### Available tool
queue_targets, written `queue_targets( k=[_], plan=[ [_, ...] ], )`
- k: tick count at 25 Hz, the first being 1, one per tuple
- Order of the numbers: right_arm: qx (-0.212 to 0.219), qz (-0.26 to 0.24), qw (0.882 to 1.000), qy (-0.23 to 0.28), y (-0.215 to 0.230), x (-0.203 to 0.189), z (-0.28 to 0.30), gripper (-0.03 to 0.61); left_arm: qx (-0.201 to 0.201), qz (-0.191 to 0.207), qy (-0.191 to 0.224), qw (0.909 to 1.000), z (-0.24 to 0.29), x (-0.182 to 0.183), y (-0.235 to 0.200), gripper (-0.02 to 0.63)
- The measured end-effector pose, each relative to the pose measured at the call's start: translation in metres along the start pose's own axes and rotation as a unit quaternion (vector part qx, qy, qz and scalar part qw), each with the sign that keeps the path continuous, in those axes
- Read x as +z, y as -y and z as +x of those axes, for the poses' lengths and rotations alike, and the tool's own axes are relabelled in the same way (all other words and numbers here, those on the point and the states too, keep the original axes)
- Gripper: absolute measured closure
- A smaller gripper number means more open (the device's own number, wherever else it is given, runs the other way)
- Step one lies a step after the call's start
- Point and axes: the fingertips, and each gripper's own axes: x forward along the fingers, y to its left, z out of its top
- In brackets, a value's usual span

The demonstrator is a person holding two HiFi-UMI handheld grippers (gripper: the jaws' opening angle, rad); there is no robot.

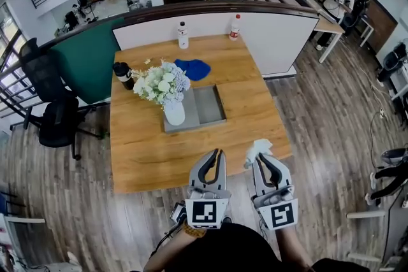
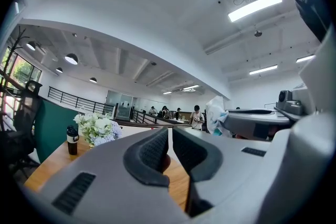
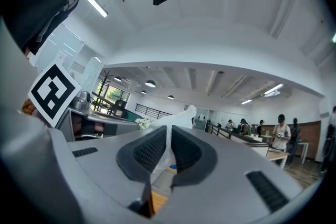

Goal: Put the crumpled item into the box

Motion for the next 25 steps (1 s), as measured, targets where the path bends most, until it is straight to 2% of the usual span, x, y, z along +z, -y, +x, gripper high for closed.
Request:
queue_targets(
  k=[7, 14, 20, 25],
  plan=[
    [0.001, 0.004, 1.000, -0.015, -0.028, -0.002, 0.031, 0.541, 0.005, -0.013, -0.012, 0.9998, -0.009, -0.006, -0.041, 0.571],
    [0.008, -0.003, 1.000, -0.020, -0.041, -0.001, 0.051, 0.541, 0.006, -0.034, -0.025, 0.9991, -0.008, -0.015, -0.059, 0.571],
    [0.019, -0.002, 1.000, -0.021, -0.036, -0.007, 0.074, 0.541, 0.014, -0.021, -0.021, 0.9995, 0.008, -0.015, -0.072, 0.571],
    [0.037, 0.009, 0.999, -0.013, -0.031, -0.011, 0.093, 0.541, 0.037, -0.017, -0.027, 0.9988, 0.016, -0.014, -0.080, 0.571]
  ],
)
